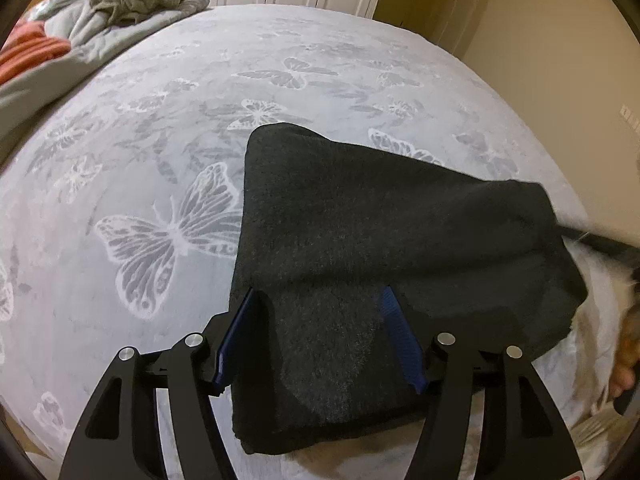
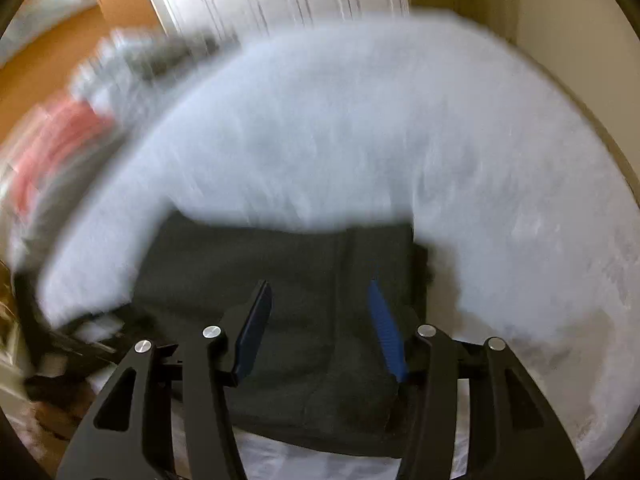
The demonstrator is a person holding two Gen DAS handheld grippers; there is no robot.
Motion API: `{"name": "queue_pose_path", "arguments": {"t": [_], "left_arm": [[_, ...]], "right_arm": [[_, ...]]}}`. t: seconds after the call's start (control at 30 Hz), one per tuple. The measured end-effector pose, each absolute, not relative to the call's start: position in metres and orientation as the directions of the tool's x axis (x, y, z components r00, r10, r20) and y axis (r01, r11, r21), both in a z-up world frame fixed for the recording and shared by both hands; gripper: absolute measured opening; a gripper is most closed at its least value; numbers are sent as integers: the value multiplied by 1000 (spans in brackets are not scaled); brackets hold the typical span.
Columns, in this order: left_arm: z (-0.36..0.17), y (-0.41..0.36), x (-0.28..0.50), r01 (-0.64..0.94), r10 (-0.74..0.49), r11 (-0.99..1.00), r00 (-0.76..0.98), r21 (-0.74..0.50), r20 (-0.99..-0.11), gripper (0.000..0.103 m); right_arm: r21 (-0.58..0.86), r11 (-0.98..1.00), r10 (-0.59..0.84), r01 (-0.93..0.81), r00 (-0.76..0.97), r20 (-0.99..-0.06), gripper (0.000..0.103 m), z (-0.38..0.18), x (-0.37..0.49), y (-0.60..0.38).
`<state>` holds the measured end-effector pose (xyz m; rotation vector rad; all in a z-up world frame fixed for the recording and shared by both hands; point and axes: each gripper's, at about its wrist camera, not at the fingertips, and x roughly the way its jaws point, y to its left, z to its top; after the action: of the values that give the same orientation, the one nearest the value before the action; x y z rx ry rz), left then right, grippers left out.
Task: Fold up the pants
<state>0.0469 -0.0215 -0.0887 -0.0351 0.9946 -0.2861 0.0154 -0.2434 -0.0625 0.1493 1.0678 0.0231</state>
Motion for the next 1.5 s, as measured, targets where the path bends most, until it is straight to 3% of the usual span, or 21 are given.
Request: {"name": "queue_pose_path", "arguments": {"t": [0.07,0.13,0.23,0.33,0.43,0.5,0.6,0.67,0.8,0.9,1.07,1.13,1.17,1.27,1.33,1.43,1.5], "left_arm": [[-88,-25,44,239,-239,962,523,-129,-818,63],[-88,-26,42,249,-245,960,517,-130,-820,65],[-88,-27,41,253,-244,959,517,-126,-821,65],[-88,-27,43,260,-247,957,513,-125,-822,65],[-87,-22,43,254,-263,956,506,-150,-822,65],[-86,-22,43,252,-268,955,503,-157,-822,65],[-85,-24,41,260,-264,954,506,-146,-821,65],[-85,-25,40,263,-253,956,512,-130,-821,65],[-86,-28,39,265,-242,957,515,-115,-822,65],[-82,-23,37,270,-265,953,514,-139,-816,65],[-75,1,37,230,-317,946,514,-228,-797,68],[-78,6,40,208,-315,948,500,-241,-806,68],[-80,7,40,202,-311,949,498,-241,-810,68],[-80,7,40,199,-297,954,504,-226,-811,68],[-76,8,40,202,-306,951,516,-234,-800,68],[-63,16,40,208,-337,942,549,-265,-765,68],[-56,23,39,202,-334,942,574,-266,-748,68]], "right_arm": [[38,997,5,65,456,-890,46,-77,22,-234],[71,997,52,16,526,-849,45,-52,12,-220],[78,996,85,-38,580,-810,64,-39,-2,-208],[-26,999,-14,-21,453,-892,65,-82,9,-200],[-19,999,7,-44,528,-849,65,-58,-5,-196],[6,999,27,-39,558,-830,73,-53,-15,-199],[-85,994,-40,-75,469,-882,77,-89,-9,-198],[-161,982,-88,-103,506,-858,77,-82,-19,-186],[-43,997,-3,-63,538,-843,81,-72,-30,-200],[-24,1000,-26,11,543,-839,81,-67,-36,-219],[252,959,136,132,564,-814,81,-57,-50,-271],[274,949,153,153,538,-829,62,-67,-45,-277],[276,951,172,139,502,-847,42,-77,-39,-274],[195,976,121,98,502,-856,29,-76,-33,-257],[248,966,167,78,544,-822,20,-54,-34,-251],[504,862,414,-53,647,-640,12,10,-42,-250],[531,833,474,-154,694,-542,5,51,-55,-240]]}}
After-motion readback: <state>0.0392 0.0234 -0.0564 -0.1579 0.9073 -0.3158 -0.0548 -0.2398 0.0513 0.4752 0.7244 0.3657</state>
